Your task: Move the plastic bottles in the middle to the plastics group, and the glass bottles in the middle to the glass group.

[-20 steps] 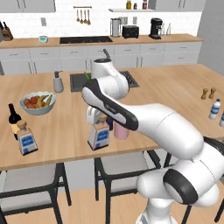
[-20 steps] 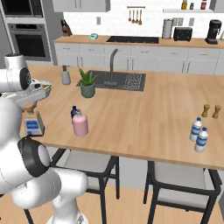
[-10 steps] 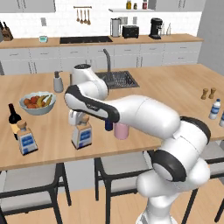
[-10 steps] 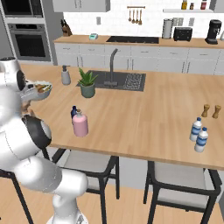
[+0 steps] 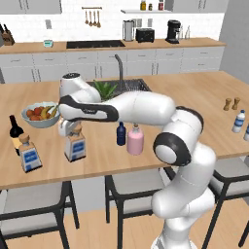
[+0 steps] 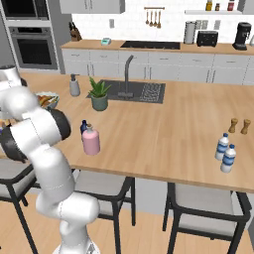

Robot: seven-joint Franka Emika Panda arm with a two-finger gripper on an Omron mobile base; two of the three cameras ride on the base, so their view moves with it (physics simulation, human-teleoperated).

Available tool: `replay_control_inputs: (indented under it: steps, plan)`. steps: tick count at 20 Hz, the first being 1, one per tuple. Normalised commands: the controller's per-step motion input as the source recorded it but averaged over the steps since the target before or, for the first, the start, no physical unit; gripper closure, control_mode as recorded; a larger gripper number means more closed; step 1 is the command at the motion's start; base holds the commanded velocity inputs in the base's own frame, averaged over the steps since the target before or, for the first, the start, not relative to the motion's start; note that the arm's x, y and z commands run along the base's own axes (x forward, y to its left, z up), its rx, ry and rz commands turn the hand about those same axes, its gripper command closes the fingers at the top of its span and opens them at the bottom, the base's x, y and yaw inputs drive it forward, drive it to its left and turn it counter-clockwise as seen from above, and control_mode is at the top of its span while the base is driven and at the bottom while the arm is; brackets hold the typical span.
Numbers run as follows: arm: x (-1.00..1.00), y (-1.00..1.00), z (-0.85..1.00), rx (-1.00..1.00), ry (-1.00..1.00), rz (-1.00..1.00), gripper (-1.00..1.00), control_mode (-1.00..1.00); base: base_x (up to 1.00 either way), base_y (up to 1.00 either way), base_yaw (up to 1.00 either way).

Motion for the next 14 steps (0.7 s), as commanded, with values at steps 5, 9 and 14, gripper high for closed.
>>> replay_control_inputs:
  steps: [5,9,14]
  plan:
    - [0.04,0.12,-0.1,0.0,0.05,0.0,1.0,-1.0,0.0,0.0,0.0]
    - [0.0,0.07,-0.33,0.0,0.01,0.0,1.0,-1.0,0.0,0.0,0.0]
    - [0.06,0.14,-0.1,0.0,0.0,0.0,1.0,-1.0,0.0,0.0,0.0]
